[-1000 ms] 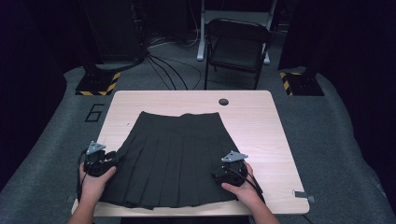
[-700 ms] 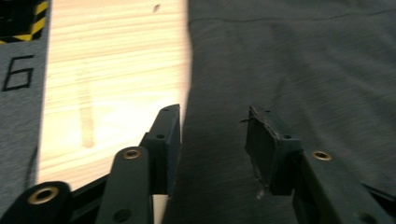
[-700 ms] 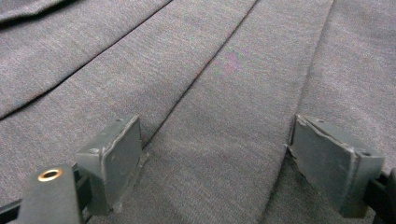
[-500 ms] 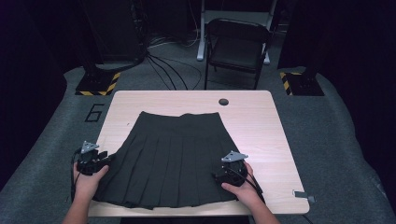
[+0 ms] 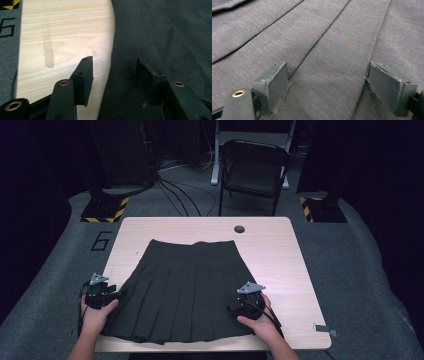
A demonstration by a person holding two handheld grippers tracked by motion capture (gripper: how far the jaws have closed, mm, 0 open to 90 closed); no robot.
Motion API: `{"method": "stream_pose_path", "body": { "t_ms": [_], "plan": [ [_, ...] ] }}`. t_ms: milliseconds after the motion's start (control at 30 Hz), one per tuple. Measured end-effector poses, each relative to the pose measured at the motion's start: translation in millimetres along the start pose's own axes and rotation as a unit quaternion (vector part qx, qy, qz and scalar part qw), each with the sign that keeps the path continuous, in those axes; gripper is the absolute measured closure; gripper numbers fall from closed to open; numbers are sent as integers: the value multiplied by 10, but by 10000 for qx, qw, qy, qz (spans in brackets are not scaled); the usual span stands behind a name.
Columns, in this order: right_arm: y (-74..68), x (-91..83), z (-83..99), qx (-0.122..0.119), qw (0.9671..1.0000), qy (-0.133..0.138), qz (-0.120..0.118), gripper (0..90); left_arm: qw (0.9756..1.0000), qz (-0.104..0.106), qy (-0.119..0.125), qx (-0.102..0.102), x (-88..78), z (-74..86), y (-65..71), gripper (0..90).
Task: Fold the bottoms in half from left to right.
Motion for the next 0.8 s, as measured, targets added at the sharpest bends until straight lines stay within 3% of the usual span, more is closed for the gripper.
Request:
{"method": "stream_pose_path", "body": {
  "t_ms": [367,700,800],
  "plan": [
    [5,-1,0,-32,10000,-2,1,163,9999,156,-38,-5,56,25,32,495],
    [7,-1,1,-41,10000,-3,1,163,9995,325,-6,13,51,45,80,700],
    [8,-3,1,-43,10000,-12,-3,162,9996,272,42,13,59,45,92,753]
  ]
}}
Point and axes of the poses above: each handheld gripper's, and its own axes: x roughly forward along the jaws, z roughly out of its underside, y roughly to its right, the point moved 3 cm from there along x, roughly forward along the jaws, and after that the axes turned 1 degree about -y, right-handed, at the moved point
